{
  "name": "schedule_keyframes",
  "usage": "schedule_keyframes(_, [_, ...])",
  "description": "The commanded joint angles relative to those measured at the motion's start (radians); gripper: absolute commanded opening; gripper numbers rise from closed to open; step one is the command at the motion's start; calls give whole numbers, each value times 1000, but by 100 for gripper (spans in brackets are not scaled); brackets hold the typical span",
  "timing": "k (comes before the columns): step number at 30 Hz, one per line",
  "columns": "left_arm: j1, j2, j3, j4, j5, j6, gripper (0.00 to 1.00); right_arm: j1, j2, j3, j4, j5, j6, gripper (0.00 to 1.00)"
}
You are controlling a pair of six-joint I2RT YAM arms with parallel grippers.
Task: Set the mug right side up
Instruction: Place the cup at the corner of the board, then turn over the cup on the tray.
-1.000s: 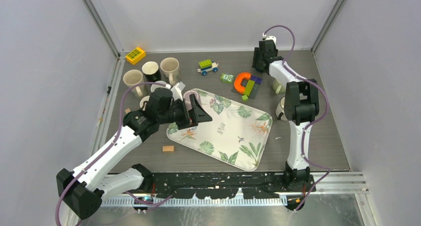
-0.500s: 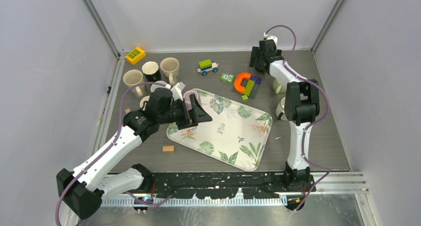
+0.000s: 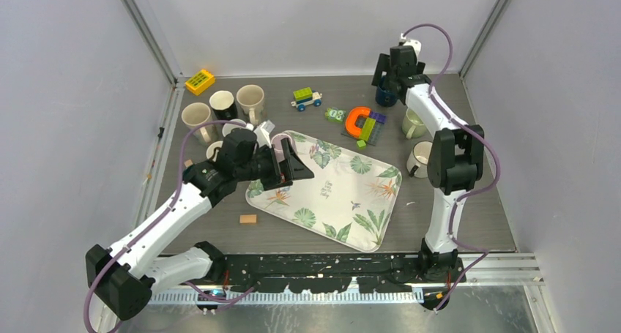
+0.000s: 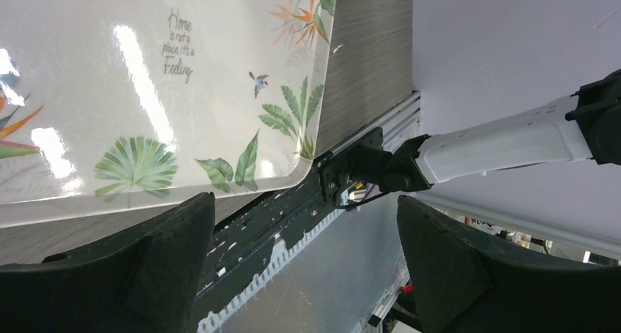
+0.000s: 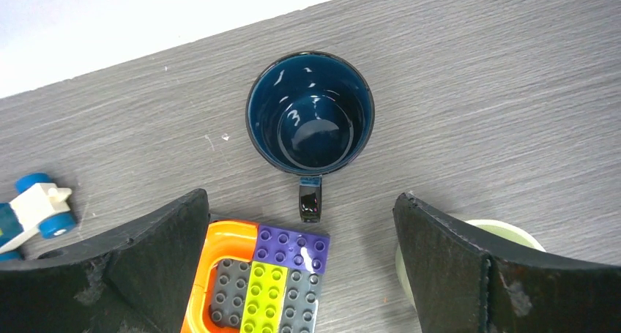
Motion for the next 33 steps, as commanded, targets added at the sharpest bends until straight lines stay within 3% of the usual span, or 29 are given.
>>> schedule_keyframes(1, [4, 7, 46, 31, 1, 12, 96, 2, -104, 25, -35, 24, 67, 100])
schedule_keyframes(8, [8, 25, 58, 39, -30, 15, 96, 21, -220, -42, -108, -34, 195, 100])
schedule_keyframes(15, [14, 51, 89, -6, -132, 35, 95, 170, -339, -158, -172, -12, 203, 100])
schedule_keyframes(18, [16, 69, 121, -66, -229, 57, 95, 215, -393, -234, -177, -58, 250, 100])
schedule_keyframes(23, [16, 83, 153, -147, -510, 169, 95, 300, -484, -377, -187, -42, 304, 100])
schedule_keyframes(27, [19, 128, 144, -110, -663, 299, 99, 320, -587, -499, -171, -64, 369, 100])
schedule_keyframes(33, [71, 224, 92, 75, -655, 390, 100, 324, -712, -629, -149, -130, 443, 100])
